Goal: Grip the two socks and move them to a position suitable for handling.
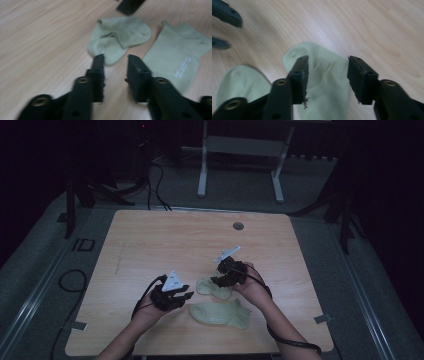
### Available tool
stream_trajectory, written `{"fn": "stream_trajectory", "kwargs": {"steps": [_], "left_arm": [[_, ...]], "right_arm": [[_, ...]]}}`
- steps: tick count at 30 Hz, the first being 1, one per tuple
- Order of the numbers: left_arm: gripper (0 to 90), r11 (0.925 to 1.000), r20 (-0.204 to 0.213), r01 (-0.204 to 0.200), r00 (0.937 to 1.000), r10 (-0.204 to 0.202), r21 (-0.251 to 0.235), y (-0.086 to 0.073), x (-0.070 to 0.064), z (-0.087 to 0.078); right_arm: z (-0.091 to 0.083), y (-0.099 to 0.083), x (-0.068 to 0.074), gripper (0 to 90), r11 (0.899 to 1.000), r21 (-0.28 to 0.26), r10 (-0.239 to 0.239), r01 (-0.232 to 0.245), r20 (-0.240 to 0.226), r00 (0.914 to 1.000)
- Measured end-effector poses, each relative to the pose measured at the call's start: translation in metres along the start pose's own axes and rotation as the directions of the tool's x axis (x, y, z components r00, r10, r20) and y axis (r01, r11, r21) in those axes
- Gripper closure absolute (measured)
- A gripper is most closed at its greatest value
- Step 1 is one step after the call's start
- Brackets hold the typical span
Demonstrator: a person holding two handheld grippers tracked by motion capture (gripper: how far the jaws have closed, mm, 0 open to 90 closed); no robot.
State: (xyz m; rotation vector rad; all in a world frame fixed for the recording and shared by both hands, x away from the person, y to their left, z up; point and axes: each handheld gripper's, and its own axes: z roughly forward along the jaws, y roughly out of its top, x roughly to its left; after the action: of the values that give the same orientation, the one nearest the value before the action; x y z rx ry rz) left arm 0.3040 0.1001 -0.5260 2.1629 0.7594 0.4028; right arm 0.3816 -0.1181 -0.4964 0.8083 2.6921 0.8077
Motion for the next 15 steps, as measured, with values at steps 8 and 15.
{"fn": "stream_trajectory", "kwargs": {"steps": [8, 15], "left_arm": [[89.3, 0.9963, -0.007, -0.006, 1.0, 0.007, 0.086, 0.014, -0.001, 0.043], [89.3, 0.9902, -0.021, 0.004, 0.9998, -0.001, 0.14, 0.012, 0.004, 0.069]], "right_arm": [[0.014, -0.006, 0.007, 61.6, 1.0, 0.008, 0.011, -0.011, -0.016, 0.9998], [0.036, -0.016, 0.01, 64.5, 0.997, 0.074, 0.013, -0.011, -0.018, 0.9998]]}}
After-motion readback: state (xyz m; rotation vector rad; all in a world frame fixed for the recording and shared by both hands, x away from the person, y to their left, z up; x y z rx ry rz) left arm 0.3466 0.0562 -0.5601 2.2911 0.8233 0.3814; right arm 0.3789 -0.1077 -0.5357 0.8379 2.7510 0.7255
